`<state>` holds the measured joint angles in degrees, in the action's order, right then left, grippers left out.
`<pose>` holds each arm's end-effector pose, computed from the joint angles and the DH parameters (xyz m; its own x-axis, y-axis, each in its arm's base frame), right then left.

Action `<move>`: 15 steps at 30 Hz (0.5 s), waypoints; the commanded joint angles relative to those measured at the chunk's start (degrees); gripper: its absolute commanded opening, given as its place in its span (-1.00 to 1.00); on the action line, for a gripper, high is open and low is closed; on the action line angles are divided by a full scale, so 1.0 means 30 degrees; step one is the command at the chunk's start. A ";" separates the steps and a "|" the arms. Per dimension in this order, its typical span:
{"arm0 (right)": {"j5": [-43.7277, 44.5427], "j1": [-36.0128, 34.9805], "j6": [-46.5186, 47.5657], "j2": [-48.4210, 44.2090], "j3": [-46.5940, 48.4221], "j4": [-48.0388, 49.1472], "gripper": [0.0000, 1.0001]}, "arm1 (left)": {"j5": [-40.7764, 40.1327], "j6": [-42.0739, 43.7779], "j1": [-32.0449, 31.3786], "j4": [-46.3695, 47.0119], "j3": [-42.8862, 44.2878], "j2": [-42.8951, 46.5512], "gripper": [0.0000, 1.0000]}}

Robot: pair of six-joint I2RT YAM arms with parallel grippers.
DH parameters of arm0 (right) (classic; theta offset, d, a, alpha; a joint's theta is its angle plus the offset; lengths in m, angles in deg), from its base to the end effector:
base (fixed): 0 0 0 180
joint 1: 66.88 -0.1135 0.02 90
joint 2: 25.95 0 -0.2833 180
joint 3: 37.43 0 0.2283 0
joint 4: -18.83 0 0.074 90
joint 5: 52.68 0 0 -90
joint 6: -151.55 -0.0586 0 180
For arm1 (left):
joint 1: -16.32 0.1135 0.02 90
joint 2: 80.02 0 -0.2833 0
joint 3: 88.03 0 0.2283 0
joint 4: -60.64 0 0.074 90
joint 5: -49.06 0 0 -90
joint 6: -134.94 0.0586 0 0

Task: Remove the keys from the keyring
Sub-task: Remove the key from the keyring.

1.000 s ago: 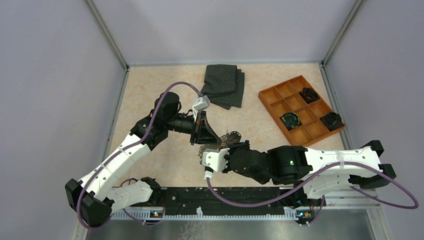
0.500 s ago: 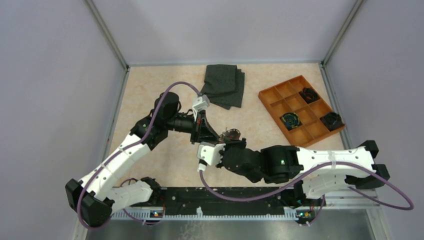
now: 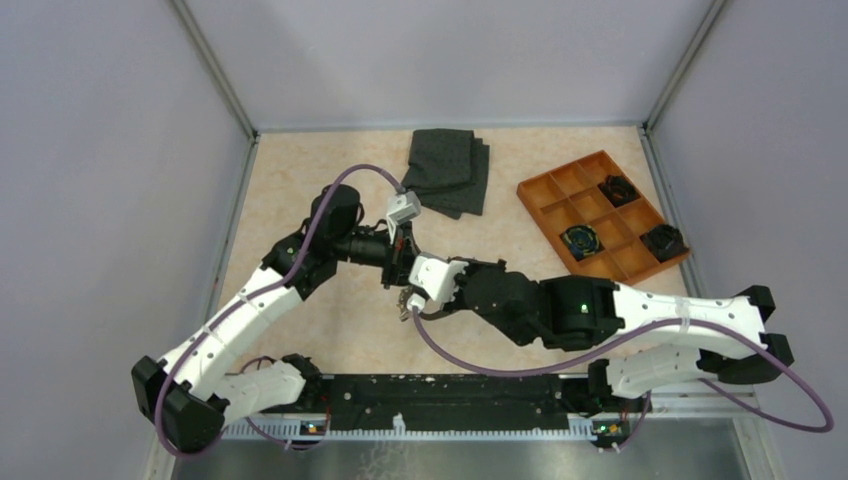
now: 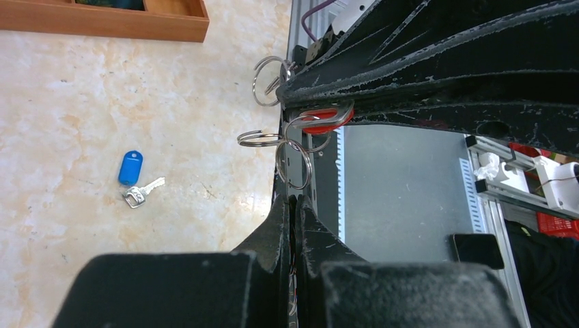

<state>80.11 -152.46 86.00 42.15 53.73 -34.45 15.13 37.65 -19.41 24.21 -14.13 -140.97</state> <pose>0.0571 0.2218 0.4069 0.2488 -0.7225 -0.6451 -0.6409 0.3765 -0.6689 0.1362 -0.1579 0.3698 -0.4406 0.2297 -0.8678 0.8951 0.0382 -0.4443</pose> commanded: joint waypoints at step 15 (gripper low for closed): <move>-0.1291 0.0391 0.0325 -0.1656 0.0589 0.1586 -1.00 | -0.0850 0.0029 -0.0178 0.3721 -0.1564 0.2160 -0.22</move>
<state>77.66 -151.87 85.93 40.79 53.73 -34.50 13.80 37.43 -19.69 29.00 -17.19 -137.78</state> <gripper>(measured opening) 0.020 0.324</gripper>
